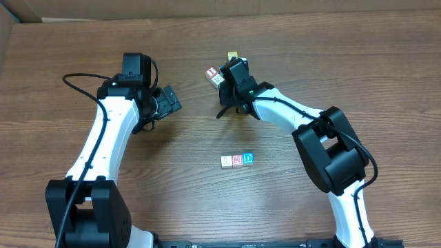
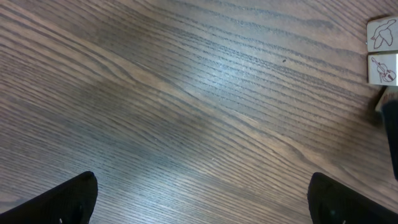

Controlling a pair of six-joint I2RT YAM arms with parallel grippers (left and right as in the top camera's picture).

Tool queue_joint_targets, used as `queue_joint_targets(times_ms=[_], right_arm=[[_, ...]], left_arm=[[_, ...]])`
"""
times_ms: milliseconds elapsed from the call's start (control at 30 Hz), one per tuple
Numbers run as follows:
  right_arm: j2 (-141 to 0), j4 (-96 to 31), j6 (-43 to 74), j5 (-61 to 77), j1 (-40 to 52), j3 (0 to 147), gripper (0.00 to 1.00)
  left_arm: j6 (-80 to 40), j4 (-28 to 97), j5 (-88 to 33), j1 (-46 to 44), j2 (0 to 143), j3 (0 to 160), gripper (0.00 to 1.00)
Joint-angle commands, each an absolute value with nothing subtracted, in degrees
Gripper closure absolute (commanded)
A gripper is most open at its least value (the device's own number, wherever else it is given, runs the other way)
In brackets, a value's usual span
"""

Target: Flip 4 blocks

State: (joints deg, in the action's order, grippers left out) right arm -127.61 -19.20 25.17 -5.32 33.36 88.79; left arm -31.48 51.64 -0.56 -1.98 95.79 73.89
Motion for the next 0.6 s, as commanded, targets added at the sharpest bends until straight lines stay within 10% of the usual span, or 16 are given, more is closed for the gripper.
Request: queue_joint_targets(times_ms=[0,567], right_arm=[[-119.98,-22.09,25.04,-5.48,33.34,88.97,0.76],[-101.93,-72.95,29.15,2.46,34.35,83.57,0.75]], left_arm=[[-30.83,51.62,0.43,-1.89,95.55,74.30,0.00],[-30.83,51.62,0.45,-1.89,95.55,74.30,0.00]])
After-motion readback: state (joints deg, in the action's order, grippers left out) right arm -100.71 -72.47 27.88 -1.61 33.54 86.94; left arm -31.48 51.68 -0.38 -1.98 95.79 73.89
